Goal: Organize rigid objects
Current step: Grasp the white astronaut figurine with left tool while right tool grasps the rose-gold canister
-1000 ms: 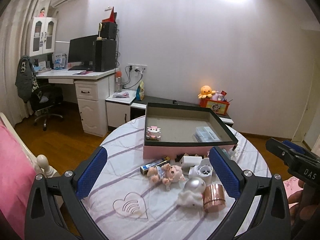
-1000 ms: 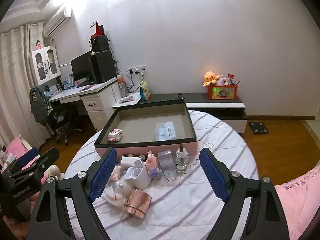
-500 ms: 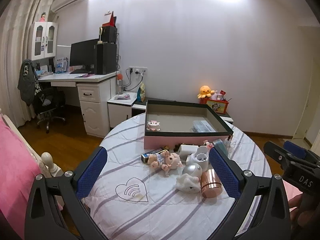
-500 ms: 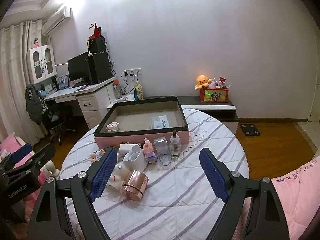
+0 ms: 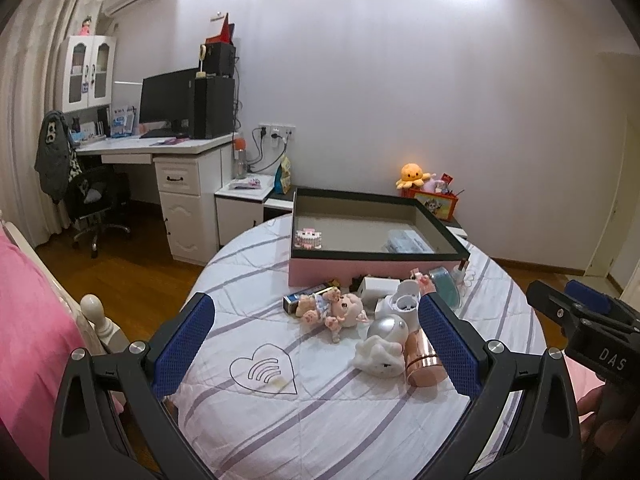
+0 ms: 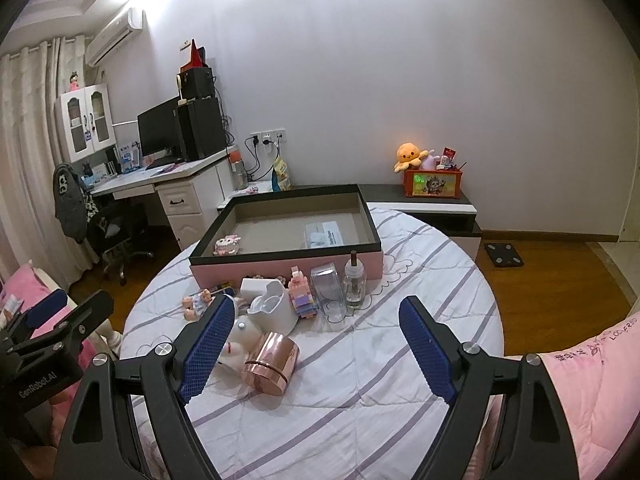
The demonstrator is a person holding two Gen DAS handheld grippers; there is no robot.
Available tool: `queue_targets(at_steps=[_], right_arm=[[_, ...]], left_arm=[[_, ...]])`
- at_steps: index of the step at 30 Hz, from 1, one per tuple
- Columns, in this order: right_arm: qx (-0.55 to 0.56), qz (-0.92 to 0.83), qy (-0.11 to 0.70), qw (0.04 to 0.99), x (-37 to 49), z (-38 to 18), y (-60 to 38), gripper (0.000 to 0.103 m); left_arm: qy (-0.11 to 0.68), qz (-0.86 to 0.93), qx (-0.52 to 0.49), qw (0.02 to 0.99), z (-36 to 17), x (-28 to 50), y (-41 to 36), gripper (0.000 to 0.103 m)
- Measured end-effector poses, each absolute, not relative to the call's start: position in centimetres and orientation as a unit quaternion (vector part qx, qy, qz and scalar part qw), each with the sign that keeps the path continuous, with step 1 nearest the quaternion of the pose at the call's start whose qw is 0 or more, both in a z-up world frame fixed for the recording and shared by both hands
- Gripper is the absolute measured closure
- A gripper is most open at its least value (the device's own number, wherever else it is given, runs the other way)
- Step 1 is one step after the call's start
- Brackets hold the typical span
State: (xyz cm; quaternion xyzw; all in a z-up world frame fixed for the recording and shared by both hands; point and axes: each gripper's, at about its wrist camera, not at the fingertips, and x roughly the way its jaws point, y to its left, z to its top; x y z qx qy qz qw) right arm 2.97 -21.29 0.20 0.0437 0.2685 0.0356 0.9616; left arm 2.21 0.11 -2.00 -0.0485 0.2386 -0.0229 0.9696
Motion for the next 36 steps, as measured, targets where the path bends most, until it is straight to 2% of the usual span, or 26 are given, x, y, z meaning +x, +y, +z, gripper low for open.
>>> queue_targets(at_steps=[7,17,25,27,28,29,36], right_arm=[[0.038,0.039,0.298,0.953,4.2,-1.6,-21.0,0.017],[0.049,0.080,0.383,0.919,7.9,-8.1,-19.7,0.017],[0.058,0.108,0.402,0.907,9.7,-10.3,-18.3,0.018],[0.053,0.105,0.407,0.906,10.0,-10.7,-18.2,0.030],[0.051,0.099,0.410,0.905,10.1,-11.0,-18.3,0.041],[0.049,0.093,0.411,0.905,10.2,-11.3,-18.5,0.045],[0.054,0.097,0.398,0.911,10.8,-10.9,-20.0,0.046]], left_arm=[[0.267,-0.033,-0.051,0.962,-4.1,3.4,-0.6,0.000],[0.326,-0.032,-0.060,0.943,-8.9,6.1,-0.6,0.000],[0.337,-0.034,-0.055,0.939,-10.0,6.8,-0.6,0.000],[0.340,-0.037,-0.053,0.938,-10.1,6.9,-0.8,0.000],[0.341,-0.040,-0.052,0.938,-10.2,6.9,-0.9,0.000],[0.340,-0.044,-0.051,0.938,-10.2,6.9,-1.1,0.000],[0.349,-0.072,-0.036,0.934,-10.5,7.9,-3.3,0.000]])
